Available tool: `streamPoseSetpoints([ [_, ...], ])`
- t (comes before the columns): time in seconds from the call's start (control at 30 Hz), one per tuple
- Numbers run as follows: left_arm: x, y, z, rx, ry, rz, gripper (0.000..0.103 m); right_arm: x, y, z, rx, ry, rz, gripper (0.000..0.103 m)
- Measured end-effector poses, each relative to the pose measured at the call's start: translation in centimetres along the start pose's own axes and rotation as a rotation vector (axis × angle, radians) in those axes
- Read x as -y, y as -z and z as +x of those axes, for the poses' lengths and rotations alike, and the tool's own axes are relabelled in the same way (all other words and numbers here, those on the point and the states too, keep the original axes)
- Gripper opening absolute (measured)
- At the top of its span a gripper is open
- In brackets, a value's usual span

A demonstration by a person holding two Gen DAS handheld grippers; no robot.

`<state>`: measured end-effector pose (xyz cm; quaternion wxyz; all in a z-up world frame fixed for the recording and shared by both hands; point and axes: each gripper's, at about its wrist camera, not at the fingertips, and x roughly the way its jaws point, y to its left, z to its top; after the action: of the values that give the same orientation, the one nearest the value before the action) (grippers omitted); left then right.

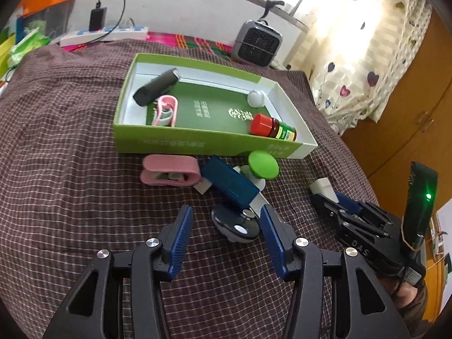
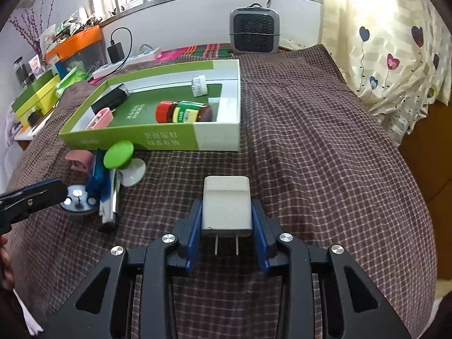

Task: Organize rigid objects
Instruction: 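Grasp the black round disc with the left tool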

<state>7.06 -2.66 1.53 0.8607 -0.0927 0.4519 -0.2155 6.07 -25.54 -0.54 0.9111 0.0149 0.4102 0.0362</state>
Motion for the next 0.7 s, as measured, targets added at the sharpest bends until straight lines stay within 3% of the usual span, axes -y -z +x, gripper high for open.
streamPoseSetpoints([
  [0.3,1.0,-0.1,1.6,-0.027,-0.039,0.014,0.049,0.6,0.4,-0.3,0.018,-0.014,-0.012,0.035],
  [0.7,1.1,-0.2,1.8,-0.006,-0.057,0.009,0.046,0.6,0.4,-0.3,0.019,-0.016,-0.017,0.035],
])
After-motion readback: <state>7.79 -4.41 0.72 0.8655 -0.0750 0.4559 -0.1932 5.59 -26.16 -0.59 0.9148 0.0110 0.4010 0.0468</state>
